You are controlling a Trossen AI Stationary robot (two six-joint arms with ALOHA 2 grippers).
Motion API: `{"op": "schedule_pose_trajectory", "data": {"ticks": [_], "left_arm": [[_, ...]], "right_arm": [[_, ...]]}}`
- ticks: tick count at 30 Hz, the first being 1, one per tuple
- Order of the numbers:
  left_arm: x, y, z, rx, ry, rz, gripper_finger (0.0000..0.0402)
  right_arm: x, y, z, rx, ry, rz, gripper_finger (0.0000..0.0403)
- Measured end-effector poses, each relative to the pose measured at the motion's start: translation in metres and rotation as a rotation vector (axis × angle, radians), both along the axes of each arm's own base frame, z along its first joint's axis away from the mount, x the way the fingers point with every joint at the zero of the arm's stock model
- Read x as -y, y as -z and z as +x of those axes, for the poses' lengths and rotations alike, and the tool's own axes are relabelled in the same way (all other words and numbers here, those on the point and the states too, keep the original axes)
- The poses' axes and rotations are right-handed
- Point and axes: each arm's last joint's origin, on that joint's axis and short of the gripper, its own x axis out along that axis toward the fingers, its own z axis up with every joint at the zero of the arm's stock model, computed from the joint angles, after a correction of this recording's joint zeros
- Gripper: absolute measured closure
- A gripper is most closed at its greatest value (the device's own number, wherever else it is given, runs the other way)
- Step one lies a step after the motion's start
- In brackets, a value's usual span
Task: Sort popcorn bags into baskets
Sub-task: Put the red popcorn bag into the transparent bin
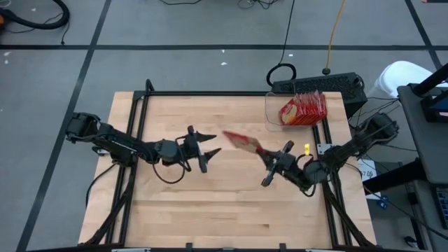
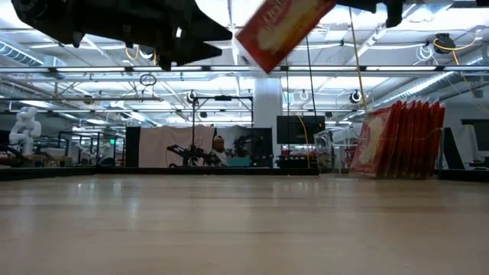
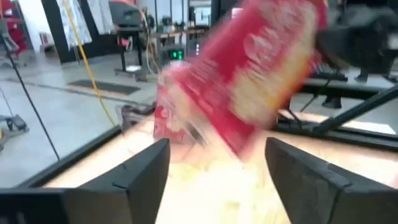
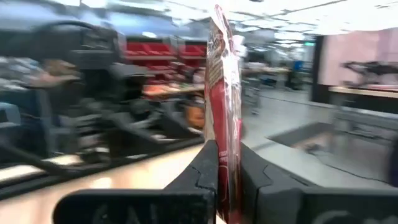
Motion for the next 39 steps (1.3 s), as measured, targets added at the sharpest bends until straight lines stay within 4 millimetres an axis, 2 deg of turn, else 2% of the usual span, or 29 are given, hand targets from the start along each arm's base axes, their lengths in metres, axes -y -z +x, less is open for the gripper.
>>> {"op": "schedule_pose_trajectory", "data": {"ticks": [3,6,14,20,26,33,36,39], "left_arm": [[0.000,0.003,0.000,-0.025,-0.004,-0.026,0.0114],[0.000,0.005,0.000,-0.034,0.014,-0.052,0.0110],[0.002,0.008,0.000,-0.058,0.052,-0.083,0.0149],[0.001,0.007,0.000,-0.051,0.050,-0.081,0.0177],[-0.002,0.007,0.001,-0.054,0.038,-0.059,0.0194],[-0.003,0.008,0.001,-0.057,0.035,-0.063,0.0193],[-0.003,0.008,0.001,-0.060,0.035,-0.057,0.0197],[-0.003,0.008,0.001,-0.061,0.035,-0.053,0.0203]], "right_arm": [[0.007,-0.010,-0.009,-0.035,0.072,-0.003,0.0391],[0.014,-0.023,-0.019,-0.036,0.118,-0.001,0.0391],[0.028,-0.050,-0.040,0.023,0.100,-0.004,0.0391],[0.037,-0.059,-0.047,0.082,0.122,0.048,0.0391],[0.052,-0.064,-0.049,0.051,0.300,0.061,0.0391],[0.068,-0.085,-0.046,-0.001,0.512,0.070,0.0391],[0.074,-0.090,-0.045,-0.069,0.634,0.073,0.0390],[0.081,-0.093,-0.044,-0.072,0.671,0.073,0.0390]]}}
